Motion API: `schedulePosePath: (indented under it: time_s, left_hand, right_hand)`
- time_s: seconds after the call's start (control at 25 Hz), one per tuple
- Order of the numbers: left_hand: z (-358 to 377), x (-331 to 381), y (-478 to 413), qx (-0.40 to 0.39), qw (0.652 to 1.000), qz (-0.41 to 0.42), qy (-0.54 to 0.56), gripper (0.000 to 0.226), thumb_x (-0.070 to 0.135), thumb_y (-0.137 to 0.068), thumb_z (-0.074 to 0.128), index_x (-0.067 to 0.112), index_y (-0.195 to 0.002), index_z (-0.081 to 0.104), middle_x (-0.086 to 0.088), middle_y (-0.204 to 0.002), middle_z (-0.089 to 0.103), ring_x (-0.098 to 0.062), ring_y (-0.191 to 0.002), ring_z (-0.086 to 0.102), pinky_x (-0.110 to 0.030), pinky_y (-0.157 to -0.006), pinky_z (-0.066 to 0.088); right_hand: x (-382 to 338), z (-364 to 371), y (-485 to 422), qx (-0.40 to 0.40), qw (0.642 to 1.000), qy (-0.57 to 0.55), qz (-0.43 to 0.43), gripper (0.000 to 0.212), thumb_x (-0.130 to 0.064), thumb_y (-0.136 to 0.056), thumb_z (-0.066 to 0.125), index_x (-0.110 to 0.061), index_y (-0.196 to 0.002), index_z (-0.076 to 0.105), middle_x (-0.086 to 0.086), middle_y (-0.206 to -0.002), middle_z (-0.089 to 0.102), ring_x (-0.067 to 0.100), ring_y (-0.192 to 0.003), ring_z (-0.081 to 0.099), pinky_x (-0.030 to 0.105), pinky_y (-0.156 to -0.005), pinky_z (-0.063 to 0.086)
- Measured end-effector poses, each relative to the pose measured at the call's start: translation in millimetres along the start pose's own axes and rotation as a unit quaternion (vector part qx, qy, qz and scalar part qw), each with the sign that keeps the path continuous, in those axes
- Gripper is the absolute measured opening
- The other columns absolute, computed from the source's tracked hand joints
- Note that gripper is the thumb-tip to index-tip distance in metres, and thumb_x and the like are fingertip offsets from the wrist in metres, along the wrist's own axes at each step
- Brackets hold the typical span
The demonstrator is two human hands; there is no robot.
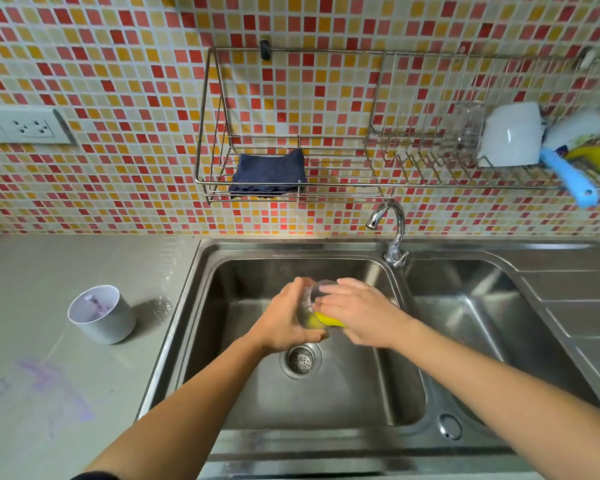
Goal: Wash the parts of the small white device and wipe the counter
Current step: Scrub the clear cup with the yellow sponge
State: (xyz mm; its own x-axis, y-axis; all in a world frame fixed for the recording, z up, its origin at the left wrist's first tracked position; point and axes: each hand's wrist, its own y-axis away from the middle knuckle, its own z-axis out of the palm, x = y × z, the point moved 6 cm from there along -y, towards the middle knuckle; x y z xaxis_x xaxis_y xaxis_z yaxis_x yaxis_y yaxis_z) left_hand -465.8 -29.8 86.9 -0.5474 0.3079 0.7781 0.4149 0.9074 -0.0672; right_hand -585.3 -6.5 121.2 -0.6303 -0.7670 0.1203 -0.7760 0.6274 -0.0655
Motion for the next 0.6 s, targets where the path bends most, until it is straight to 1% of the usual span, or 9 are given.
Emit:
schedulePosePath:
  time_s: [0.08,0.12,0.24,0.32,0.4,0.44,0.48,0.52,0.6]
  left_hand:
    - [2,0,4,-0.01,1.0,-0.007,0.011,0.084,0.025,-0.059,0.085,0.021,-0.127,0.036,0.002,-0.121,0.044,-0.013,-0.114,0.045,-0.021,-0.096,0.039]
    - [3,-3,7,-0.038,0.999,-0.012,0.011,0.093,0.022,-0.059,0.086,0.023,-0.134,0.031,0.003,-0.126,0.039,-0.011,-0.119,0.041,-0.02,-0.1,0.037]
    - [4,-14,14,-0.119,0.992,-0.037,0.026,0.114,0.02,-0.057,0.086,0.038,-0.144,0.014,0.006,-0.138,0.039,-0.011,-0.124,0.043,-0.026,-0.104,0.038]
    - [1,-10,16,-0.108,0.994,-0.024,0.011,0.104,0.018,-0.057,0.086,0.035,-0.14,0.026,0.007,-0.128,0.05,-0.012,-0.115,0.051,-0.025,-0.098,0.043]
    - [-5,1,15,-0.031,0.997,0.026,-0.059,0.088,0.018,-0.056,0.084,0.022,-0.132,0.038,0.006,-0.115,0.047,-0.015,-0.109,0.052,-0.024,-0.091,0.044]
    - [-9,5,15,0.008,0.995,0.042,-0.092,0.087,0.019,-0.057,0.084,0.017,-0.131,0.039,0.005,-0.113,0.042,-0.017,-0.108,0.052,-0.024,-0.088,0.044]
    - [-12,4,17,0.036,0.992,0.041,-0.116,0.087,0.021,-0.057,0.084,0.015,-0.132,0.039,0.003,-0.115,0.039,-0.02,-0.108,0.052,-0.026,-0.085,0.044]
    - [-16,2,18,0.061,0.989,0.034,-0.131,0.088,0.021,-0.058,0.084,0.013,-0.133,0.039,-0.001,-0.118,0.038,-0.023,-0.11,0.053,-0.029,-0.084,0.045]
    - [-20,0,21,0.091,0.985,0.033,-0.139,0.09,0.02,-0.058,0.084,0.013,-0.134,0.037,-0.008,-0.124,0.039,-0.028,-0.112,0.053,-0.037,-0.082,0.049]
  right_hand:
    - [2,0,3,0.014,0.999,-0.01,-0.029,0.038,-0.008,-0.048,0.078,-0.024,-0.081,0.067,-0.01,-0.073,0.067,0.018,-0.071,0.064,0.027,-0.073,0.055]
    - [1,-2,6,0.011,0.999,-0.022,-0.04,0.035,-0.004,-0.05,0.075,-0.025,-0.076,0.064,-0.009,-0.066,0.063,0.018,-0.065,0.06,0.025,-0.067,0.053]
    - [-6,-10,13,0.05,0.994,0.014,-0.098,0.019,-0.008,-0.071,0.054,-0.026,-0.071,0.061,-0.011,-0.064,0.057,0.015,-0.063,0.054,0.022,-0.067,0.037]
    - [-10,-12,11,0.069,0.99,0.043,-0.117,0.024,-0.013,-0.082,0.045,-0.026,-0.069,0.06,-0.011,-0.064,0.056,0.014,-0.063,0.053,0.022,-0.067,0.033]
    - [-16,-12,8,0.074,0.995,0.034,-0.066,0.022,-0.011,-0.078,0.048,-0.026,-0.07,0.063,-0.01,-0.064,0.057,0.015,-0.062,0.054,0.022,-0.064,0.036]
    - [-18,-10,7,0.071,0.997,-0.026,-0.027,0.023,-0.006,-0.07,0.052,-0.023,-0.073,0.066,-0.007,-0.065,0.06,0.017,-0.062,0.055,0.023,-0.061,0.038]
    - [-18,-8,7,0.055,0.989,-0.132,0.021,0.031,0.002,-0.061,0.055,-0.019,-0.078,0.07,-0.003,-0.069,0.065,0.019,-0.064,0.056,0.021,-0.06,0.039]
    - [-15,-7,7,0.047,0.971,-0.221,0.074,0.039,0.008,-0.059,0.056,-0.015,-0.085,0.072,0.001,-0.075,0.069,0.021,-0.068,0.057,0.02,-0.062,0.038]
    - [-9,-8,7,0.023,0.952,-0.279,0.124,0.041,0.007,-0.063,0.06,-0.014,-0.097,0.073,0.003,-0.085,0.072,0.02,-0.077,0.058,0.02,-0.068,0.04]
